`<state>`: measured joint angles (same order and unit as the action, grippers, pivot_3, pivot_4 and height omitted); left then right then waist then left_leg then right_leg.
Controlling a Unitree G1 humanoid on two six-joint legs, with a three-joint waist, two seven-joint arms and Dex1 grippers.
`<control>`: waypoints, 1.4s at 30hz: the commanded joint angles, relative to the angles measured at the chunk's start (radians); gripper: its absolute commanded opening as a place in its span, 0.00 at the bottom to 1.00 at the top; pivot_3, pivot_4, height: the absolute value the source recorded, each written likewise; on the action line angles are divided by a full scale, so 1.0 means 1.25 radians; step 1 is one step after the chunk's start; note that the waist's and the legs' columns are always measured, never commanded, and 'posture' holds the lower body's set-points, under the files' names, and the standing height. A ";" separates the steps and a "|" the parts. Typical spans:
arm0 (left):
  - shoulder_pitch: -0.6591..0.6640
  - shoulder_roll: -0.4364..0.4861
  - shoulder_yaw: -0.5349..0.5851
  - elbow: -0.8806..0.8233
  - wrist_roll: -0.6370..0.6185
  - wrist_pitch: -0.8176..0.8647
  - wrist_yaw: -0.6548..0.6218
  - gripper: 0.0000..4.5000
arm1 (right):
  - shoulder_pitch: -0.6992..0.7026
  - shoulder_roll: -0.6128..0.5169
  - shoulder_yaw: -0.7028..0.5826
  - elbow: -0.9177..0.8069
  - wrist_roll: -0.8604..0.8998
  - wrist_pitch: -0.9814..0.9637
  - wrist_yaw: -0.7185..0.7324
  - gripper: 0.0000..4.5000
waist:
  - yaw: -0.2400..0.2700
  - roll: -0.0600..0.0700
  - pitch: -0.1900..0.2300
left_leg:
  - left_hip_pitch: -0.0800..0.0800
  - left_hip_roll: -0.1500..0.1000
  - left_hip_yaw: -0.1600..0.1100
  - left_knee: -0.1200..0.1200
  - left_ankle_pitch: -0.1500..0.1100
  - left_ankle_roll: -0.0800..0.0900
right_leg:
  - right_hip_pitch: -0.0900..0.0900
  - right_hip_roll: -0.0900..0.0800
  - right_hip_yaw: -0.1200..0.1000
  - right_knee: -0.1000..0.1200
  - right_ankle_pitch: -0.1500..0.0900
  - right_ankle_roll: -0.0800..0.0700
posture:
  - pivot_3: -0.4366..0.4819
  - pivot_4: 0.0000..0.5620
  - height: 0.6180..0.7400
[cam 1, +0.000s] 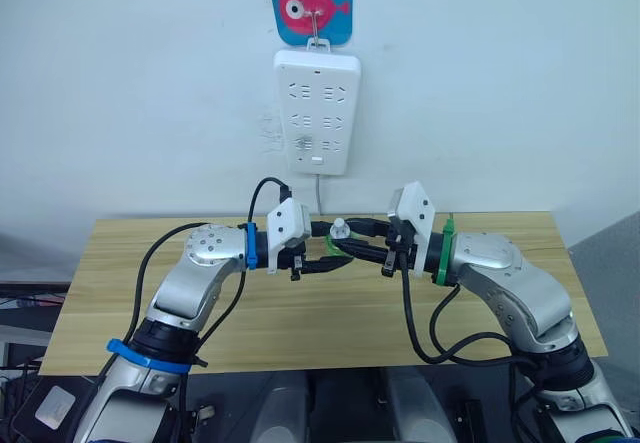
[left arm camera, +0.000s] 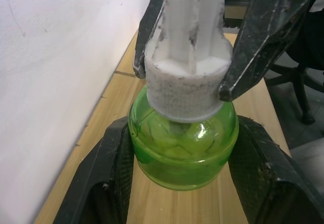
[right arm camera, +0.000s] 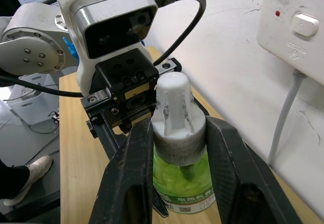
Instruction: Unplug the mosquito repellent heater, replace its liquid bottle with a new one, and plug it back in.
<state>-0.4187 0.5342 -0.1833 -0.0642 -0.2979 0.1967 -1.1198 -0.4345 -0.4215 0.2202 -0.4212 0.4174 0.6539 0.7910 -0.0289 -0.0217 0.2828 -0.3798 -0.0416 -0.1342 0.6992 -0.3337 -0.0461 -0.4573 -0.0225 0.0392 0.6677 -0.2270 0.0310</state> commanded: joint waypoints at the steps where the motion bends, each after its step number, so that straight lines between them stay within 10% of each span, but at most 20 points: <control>1: 0.011 0.005 -0.006 -0.058 -0.030 0.011 -0.025 0.50 | -0.090 -0.015 0.018 0.037 0.059 -0.081 0.178 0.24 | 0.000 0.000 0.000 | 0.000 0.000 0.000 0.000 0.000 0.000 | 0.000 0.000 0.000 0.000 0.000 0.000 | 0.48 0.42 1.00; 7: 0.034 0.030 -0.034 -0.121 -0.056 0.035 -0.079 0.50 | -0.282 -0.034 0.060 0.333 0.024 -0.241 0.497 0.24 | -0.002 0.000 0.000 | 0.001 0.000 0.001 0.000 0.000 0.000 | 0.001 0.001 -0.001 0.000 0.000 0.000 | 0.51 0.41 1.00; 14: 0.048 0.039 -0.038 -0.171 -0.069 0.062 -0.080 0.50 | -0.361 -0.008 0.066 0.467 0.006 -0.284 0.602 0.24 | 0.003 0.000 0.000 | 0.000 0.001 -0.001 0.000 0.000 0.000 | 0.000 0.000 -0.001 -0.001 0.000 0.000 | 0.56 0.41 1.00; 23: 0.041 0.035 -0.025 -0.132 -0.052 0.055 -0.061 0.50 | -0.301 -0.148 0.019 0.452 -0.010 -0.318 0.626 0.99 | 0.027 0.000 0.000 | 0.000 0.000 -0.001 0.001 0.000 0.000 | 0.000 -0.001 -0.001 -0.001 0.000 0.000 | 0.53 0.40 1.00; 30: 0.019 0.018 -0.004 -0.076 -0.043 0.037 -0.035 0.50 | -0.175 -0.202 -0.059 0.264 0.019 -0.214 0.465 0.99 | 0.020 0.000 -0.001 | 0.000 0.000 0.000 0.001 0.000 0.000 | 0.000 0.000 0.000 0.000 0.000 0.000 | 0.50 0.40 1.00; 42: -0.024 0.000 -0.003 -0.010 -0.028 0.015 -0.018 0.50 | -0.084 0.030 0.018 0.046 -0.065 -0.086 0.043 0.99 | 0.010 -0.001 -0.002 | 0.000 0.000 0.001 0.003 0.001 -0.001 | -0.002 0.000 0.001 0.007 0.000 0.000 | 0.46 0.42 1.00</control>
<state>-0.4370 0.5412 -0.1974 -0.0625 -0.3283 0.2310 -1.1442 -0.5248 -0.3939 0.2416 -0.3434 0.3465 0.5462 0.8829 -0.0159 -0.0231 0.2805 -0.3796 -0.0417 -0.1336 0.7029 -0.3328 -0.0474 -0.4601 -0.0224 0.0402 0.6767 -0.2270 0.0309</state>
